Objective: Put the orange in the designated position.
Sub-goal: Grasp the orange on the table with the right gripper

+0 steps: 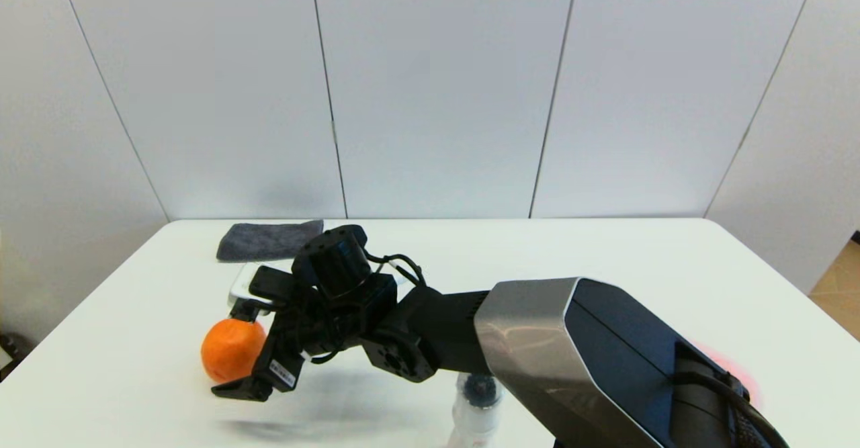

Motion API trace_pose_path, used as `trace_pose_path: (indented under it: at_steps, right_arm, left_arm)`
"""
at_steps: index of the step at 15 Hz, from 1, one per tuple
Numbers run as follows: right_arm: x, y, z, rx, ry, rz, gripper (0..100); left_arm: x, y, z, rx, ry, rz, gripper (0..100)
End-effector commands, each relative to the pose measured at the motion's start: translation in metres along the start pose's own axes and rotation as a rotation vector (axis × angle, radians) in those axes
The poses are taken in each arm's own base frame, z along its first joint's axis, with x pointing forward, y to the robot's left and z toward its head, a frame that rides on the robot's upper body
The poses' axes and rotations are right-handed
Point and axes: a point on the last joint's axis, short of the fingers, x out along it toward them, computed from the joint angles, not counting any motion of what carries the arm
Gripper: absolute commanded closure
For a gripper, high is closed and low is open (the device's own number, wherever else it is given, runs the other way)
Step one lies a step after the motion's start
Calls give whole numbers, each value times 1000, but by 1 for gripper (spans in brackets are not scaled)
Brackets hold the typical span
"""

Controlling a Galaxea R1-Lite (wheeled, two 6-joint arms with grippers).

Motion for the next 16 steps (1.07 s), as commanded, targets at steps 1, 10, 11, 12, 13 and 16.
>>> trace_pose_path:
  at_steps: [1,10,11,12,13,16]
  right_arm:
    - [3,1,-6,3,9,9,0]
    - [3,0,-4,4,3,-1,0]
    - [4,0,-5,5,4,-2,0]
    - [4,-1,-6,3,-2,-9,0]
    - [5,-2,-6,-4,-16,-16,0]
    - [8,-3,-8,3,-35,-25,0]
  left_arm:
    - [0,0,0,0,0,0,0]
    - [0,0,0,0,0,0,0]
    - [0,0,0,0,1,0,0]
    - [0,0,0,0,1,0,0]
    - [0,0,0,0,1,0,0]
    - [0,0,0,0,0,0,0]
